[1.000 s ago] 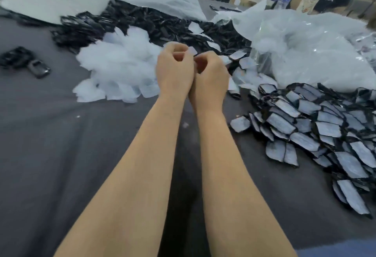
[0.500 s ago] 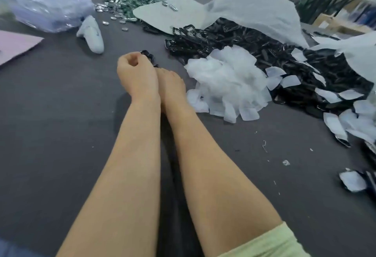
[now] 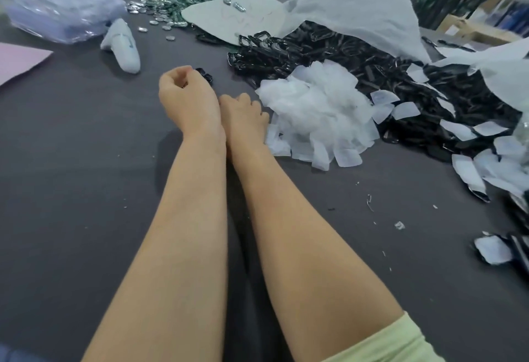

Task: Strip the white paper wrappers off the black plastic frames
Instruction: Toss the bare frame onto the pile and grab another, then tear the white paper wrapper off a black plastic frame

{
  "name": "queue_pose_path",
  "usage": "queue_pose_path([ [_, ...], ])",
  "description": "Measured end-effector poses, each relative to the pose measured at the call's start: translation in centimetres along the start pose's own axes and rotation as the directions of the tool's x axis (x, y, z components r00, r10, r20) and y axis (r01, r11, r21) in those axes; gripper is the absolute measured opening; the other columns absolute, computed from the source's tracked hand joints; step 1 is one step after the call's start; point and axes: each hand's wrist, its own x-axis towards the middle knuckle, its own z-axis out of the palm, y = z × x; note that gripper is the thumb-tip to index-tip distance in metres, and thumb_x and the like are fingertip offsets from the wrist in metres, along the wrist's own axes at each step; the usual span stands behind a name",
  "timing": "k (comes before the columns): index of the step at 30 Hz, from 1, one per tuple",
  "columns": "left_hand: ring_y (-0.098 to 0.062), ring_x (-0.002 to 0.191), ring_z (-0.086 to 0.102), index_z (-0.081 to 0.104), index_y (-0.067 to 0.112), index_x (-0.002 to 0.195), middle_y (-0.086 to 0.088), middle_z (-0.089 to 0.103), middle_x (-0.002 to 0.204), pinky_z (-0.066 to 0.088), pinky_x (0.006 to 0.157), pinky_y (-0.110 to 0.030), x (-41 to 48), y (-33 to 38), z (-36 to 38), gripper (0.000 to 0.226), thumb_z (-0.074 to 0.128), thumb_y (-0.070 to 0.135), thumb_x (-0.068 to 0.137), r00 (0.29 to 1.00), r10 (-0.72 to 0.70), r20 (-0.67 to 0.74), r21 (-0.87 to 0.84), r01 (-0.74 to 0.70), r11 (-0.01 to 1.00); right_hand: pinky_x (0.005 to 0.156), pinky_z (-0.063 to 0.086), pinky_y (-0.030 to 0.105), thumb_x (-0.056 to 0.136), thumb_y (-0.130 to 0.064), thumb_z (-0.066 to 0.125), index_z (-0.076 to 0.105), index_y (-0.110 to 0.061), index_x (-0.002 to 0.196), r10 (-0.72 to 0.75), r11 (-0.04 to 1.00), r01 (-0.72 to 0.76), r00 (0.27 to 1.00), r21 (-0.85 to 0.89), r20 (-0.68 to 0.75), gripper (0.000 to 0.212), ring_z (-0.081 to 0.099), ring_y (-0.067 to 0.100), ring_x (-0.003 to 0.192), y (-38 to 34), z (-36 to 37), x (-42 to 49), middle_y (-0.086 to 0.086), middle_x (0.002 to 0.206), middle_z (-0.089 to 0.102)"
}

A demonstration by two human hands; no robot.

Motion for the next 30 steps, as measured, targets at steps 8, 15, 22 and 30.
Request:
queue_pose_path([
  [8, 0.001, 0.075, 0.052, 0.053, 0.018, 0.108, -0.004, 0.053, 0.120, 0.040, 0.062, -0.005, -3.1, 1.0, 2.4, 0.018, 0.045, 0.011, 0.093, 0.972, 0.126, 0.196, 0.133, -0.154, 0.979, 0.073, 0.042, 0.036, 0.097, -0.015, 0.047, 0.057, -0.003, 0.098, 0.100, 0.878, 0.074, 0.938, 0.473, -0.333, 0.015, 0.057, 0.027, 0.087, 3.8, -5.2, -2.7, 0.012, 0.093, 0.065],
  [15, -0.021, 0.090, 0.069, 0.060, 0.012, 0.093, -0.004, 0.070, 0.087, 0.052, 0.078, -0.030, -11.1, -2.5, 6.3, 0.015, 0.046, 0.012, 0.096, 0.713, -0.055, 0.699, 0.325, -0.249, 0.913, 0.078, 0.049, 0.033, 0.093, -0.012, 0.054, 0.058, -0.009, 0.086, 0.287, 0.856, -0.031, 0.859, 0.516, -0.425, 0.009, 0.063, 0.024, 0.080, 14.2, -9.4, -7.5, 0.002, 0.080, 0.065],
  [22, -0.019, 0.064, 0.070, 0.049, 0.016, 0.081, -0.013, 0.069, 0.094, 0.051, 0.048, -0.024, -15.6, -6.6, 9.0, 0.018, 0.044, 0.009, 0.097, 0.724, -0.194, 0.662, 0.326, -0.046, 0.944, 0.091, 0.042, 0.028, 0.092, -0.003, 0.041, 0.063, -0.014, 0.118, 0.541, 0.826, -0.393, 0.752, 0.404, -0.375, 0.036, 0.053, 0.028, 0.115, 22.3, -8.6, -9.7, 0.009, 0.122, 0.061],
  [30, -0.019, 0.071, 0.066, 0.059, 0.007, 0.094, -0.008, 0.071, 0.089, 0.055, 0.069, -0.037, -14.9, -6.9, 10.1, 0.014, 0.046, 0.011, 0.093, 0.846, -0.037, 0.533, 0.229, -0.103, 0.968, 0.113, 0.015, 0.045, 0.099, -0.021, 0.035, 0.047, -0.033, 0.137, 0.458, 0.889, -0.454, 0.879, 0.064, -0.134, 0.042, 0.021, 0.031, 0.139, 21.4, -6.5, -6.6, 0.001, 0.155, 0.026],
])
